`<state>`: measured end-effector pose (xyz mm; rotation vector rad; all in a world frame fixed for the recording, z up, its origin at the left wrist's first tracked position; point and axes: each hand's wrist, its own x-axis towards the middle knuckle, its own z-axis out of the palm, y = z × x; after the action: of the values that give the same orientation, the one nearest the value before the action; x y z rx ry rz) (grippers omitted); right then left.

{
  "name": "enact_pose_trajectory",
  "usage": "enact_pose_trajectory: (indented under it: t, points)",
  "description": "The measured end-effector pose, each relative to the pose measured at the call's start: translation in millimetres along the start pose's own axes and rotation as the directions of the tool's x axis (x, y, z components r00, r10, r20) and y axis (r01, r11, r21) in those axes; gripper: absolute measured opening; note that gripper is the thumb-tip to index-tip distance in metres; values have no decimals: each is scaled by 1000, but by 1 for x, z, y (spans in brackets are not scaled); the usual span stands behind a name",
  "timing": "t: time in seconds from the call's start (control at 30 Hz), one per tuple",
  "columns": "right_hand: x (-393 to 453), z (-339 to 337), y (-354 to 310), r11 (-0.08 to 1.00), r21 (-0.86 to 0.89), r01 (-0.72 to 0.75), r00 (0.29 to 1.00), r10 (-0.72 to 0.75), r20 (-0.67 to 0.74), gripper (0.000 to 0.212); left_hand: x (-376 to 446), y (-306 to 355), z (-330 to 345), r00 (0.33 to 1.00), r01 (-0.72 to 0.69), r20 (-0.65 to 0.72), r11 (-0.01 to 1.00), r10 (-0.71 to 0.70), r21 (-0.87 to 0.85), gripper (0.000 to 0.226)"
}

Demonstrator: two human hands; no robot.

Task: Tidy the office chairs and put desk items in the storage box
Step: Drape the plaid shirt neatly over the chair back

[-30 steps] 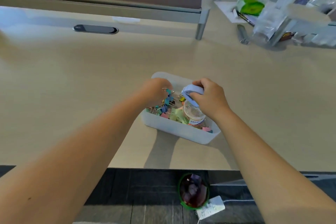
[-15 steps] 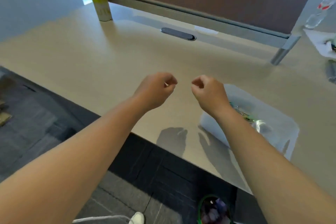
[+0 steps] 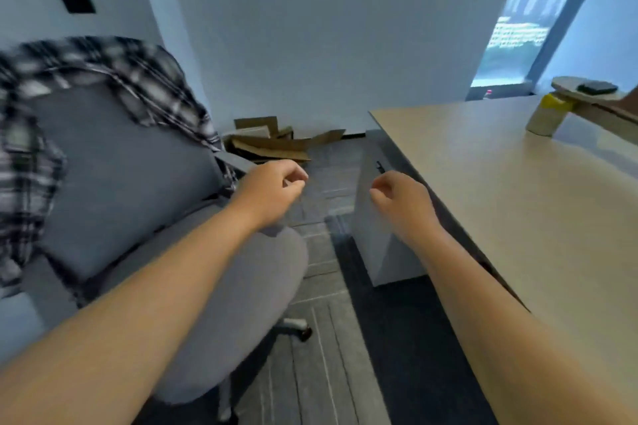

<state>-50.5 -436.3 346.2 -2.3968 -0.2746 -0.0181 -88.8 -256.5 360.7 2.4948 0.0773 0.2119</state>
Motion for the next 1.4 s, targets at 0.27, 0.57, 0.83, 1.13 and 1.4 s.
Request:
enact_pose_trajectory:
  t: [0.27, 0.57, 0.83, 1.13, 1.4]
  points:
    - [2, 206, -184, 994, 23, 109, 957, -112, 267, 22, -73, -232, -150, 920, 342, -198, 939, -338, -14, 20]
    - [-27, 430, -265, 977, -42, 210, 784, -142, 605, 33, -156, -415, -194, 759, 611, -247, 790, -603, -53, 23]
    - [-56, 539, -232, 974, -200, 105, 699, 71, 711, 56, -210, -496, -154, 657, 720, -236, 689, -716, -82, 23]
    - [-59, 522, -201, 962, -201, 187, 659, 29, 751, 59, -234, -465, -142, 625, 722, -303, 681, -719, -126, 23]
    - [-53, 453, -216, 923, -233, 306, 687, -45, 725, 37, -253, -403, -166, 551, 737, -384, 648, -741, -192, 23]
